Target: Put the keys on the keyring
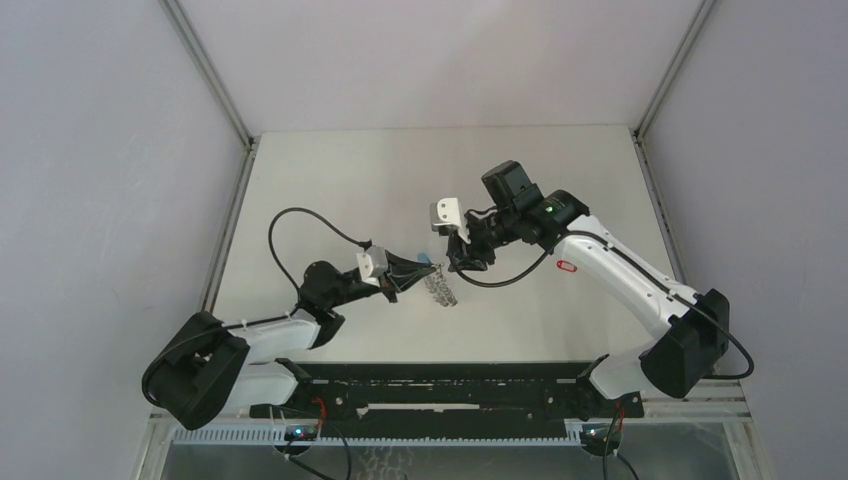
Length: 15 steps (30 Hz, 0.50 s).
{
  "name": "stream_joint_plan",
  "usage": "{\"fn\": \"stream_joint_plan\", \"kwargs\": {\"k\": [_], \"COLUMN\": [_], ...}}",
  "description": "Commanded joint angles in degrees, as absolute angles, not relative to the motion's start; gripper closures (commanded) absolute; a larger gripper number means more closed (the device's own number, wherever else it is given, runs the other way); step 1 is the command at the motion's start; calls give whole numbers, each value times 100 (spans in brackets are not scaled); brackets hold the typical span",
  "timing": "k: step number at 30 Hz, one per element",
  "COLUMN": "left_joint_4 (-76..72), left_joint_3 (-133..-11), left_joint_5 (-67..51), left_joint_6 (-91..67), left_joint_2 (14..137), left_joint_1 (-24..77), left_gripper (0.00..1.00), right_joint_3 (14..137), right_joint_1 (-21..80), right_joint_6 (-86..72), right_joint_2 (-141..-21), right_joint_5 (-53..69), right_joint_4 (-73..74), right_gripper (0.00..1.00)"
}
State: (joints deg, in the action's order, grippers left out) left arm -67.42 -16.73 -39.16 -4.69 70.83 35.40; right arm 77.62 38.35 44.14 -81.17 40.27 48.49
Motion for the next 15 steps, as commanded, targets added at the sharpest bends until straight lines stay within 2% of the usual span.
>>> {"fn": "stream_joint_plan", "kwargs": {"k": [1,9,15], "left_joint_4": [-7293,-7295,-7295], "left_joint_3": [-1635,-1658,-1642], "left_joint_5": [-3857,-3902,-3889], "left_joint_6": [-571,-571,-571], "left_joint_2": [7066,7066,7003], "left_joint_1": [3551,3551,3551], "left_gripper": [100,100,100], "right_joint_3": [7770,7770,7771], "right_joint_1": [3824,3819,3806], "right_joint_6": [4286,4153,4080], "right_joint_2": [-8130,-8291,-8381], "right_joint_5": [4619,4777,4722], "right_joint_4": [4377,4140,4140], "right_gripper": [65,66,79]}}
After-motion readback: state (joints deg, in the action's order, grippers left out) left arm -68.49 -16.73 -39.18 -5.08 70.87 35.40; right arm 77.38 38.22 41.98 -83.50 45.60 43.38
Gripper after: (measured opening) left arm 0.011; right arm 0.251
